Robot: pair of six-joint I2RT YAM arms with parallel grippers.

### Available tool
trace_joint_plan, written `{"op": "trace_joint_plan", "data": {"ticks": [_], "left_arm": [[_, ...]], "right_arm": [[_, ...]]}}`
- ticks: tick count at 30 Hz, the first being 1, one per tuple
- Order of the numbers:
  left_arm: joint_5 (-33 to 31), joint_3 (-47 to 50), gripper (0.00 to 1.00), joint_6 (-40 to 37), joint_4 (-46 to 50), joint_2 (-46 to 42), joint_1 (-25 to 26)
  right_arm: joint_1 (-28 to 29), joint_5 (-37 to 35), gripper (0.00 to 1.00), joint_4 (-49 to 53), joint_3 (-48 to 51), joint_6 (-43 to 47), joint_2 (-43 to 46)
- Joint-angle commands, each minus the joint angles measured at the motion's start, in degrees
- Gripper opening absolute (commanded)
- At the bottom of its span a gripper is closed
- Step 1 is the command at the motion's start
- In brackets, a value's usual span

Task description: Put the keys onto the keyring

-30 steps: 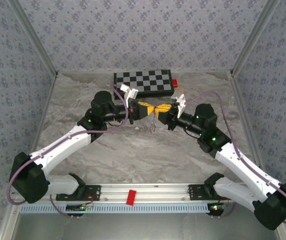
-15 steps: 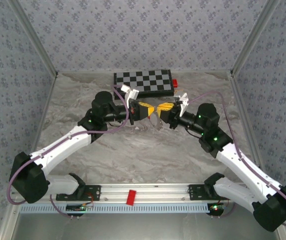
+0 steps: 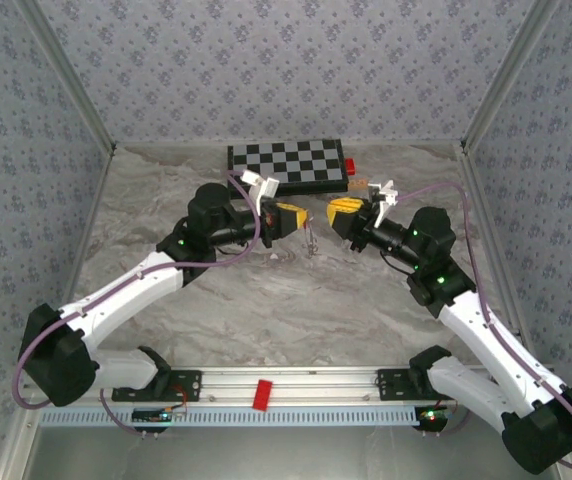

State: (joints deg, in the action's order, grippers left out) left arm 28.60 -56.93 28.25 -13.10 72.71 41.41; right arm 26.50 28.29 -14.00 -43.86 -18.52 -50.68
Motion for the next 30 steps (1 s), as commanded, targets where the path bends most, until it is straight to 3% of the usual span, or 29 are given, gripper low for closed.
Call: {"op": "trace_joint_plan", "data": {"ticks": [1,5,12,18,30], "left_arm": [[-10.1,-3.5,0.00,-3.4,4.9,-2.4,0.9],[-18.4,-5.5,0.00,-5.1,10.3,-2.4,2.0],[-25.8,-7.2,0.00,-6.3,14.9,-2.0,2.9],[-25.2,-7.2,0.00,-7.1,15.5,-2.5,3.0],[-13.4,-7.0,0.00,-8.3,13.6,-2.6,3.0]], "right_arm": [[-0.2,0.8,0.19,-2.0,0.2,-0.8,-0.3],[0.0,0.9,0.19,-2.2,0.0,-0.9,-0.9],[0.6,0.7,0.20,-2.4,-0.1,-0.6,-2.1],[1.3,0.5,0.20,-2.1,-0.8,0.3,-3.5],[4.4,-0.4,0.19,3.0,-3.8,6.0,-7.1]]}}
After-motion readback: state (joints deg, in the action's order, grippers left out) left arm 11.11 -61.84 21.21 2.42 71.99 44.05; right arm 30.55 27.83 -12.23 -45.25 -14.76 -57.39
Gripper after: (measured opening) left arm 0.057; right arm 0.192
